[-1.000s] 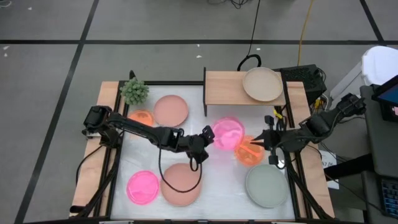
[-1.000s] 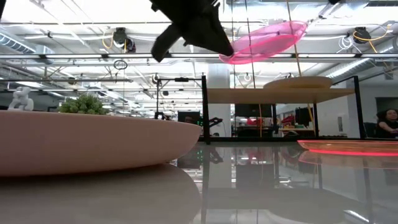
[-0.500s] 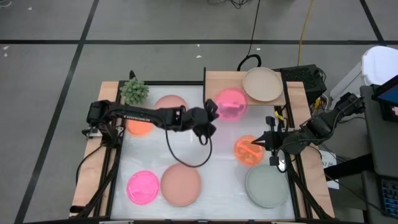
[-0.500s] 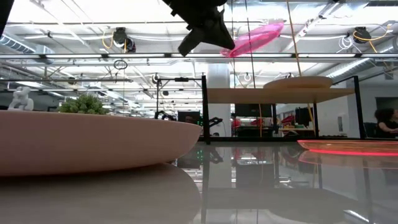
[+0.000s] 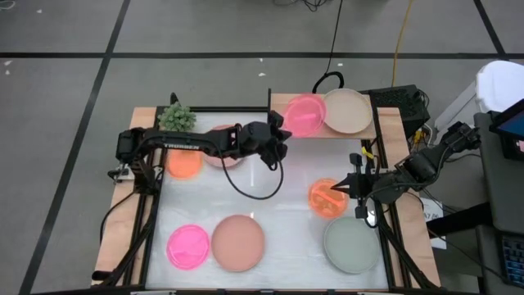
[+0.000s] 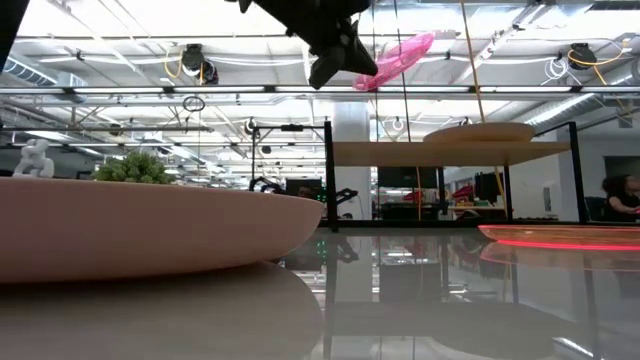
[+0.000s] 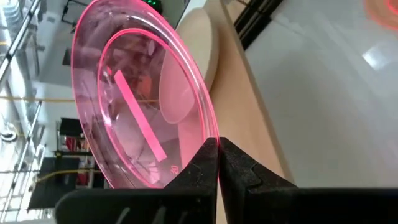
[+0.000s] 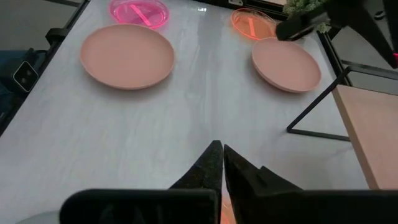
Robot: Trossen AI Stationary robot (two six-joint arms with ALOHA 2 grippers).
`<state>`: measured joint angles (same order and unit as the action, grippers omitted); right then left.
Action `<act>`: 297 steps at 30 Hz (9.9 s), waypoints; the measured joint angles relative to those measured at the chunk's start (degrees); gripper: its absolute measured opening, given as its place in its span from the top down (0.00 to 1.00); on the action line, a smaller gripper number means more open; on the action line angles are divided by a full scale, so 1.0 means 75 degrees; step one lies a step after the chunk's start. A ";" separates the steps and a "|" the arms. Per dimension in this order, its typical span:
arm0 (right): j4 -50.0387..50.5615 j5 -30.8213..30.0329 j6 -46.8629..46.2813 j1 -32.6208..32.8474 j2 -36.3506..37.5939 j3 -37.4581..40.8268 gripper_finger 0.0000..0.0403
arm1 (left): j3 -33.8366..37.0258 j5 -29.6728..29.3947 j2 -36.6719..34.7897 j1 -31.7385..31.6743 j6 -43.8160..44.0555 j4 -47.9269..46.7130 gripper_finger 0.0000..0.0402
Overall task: Place and stack plates onto a shelf
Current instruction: Put the top light pink plate on the shelf, then stack the gray plate on top of the brown plate on the shelf
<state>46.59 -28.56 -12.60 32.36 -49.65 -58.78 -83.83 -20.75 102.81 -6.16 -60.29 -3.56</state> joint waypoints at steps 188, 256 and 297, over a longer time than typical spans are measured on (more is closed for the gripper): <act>-0.2529 0.4834 -0.7422 0.3252 -0.5050 0.0347 0.68 | 0.2527 0.0682 -0.1132 0.3749 0.8801 -0.2048 0.68; -0.2502 0.3359 -0.2666 0.1988 -0.5620 0.0081 1.00 | 0.2521 0.0932 -0.0217 0.3653 0.7328 0.0796 0.68; -0.1498 0.2459 -0.1830 0.2151 -0.6126 -0.0175 0.99 | 0.2524 0.0895 -0.0229 0.3618 0.7367 0.0674 0.68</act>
<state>35.36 -10.11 -26.33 48.49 -95.59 -60.10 -64.90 -14.04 101.10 20.97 -5.04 1.50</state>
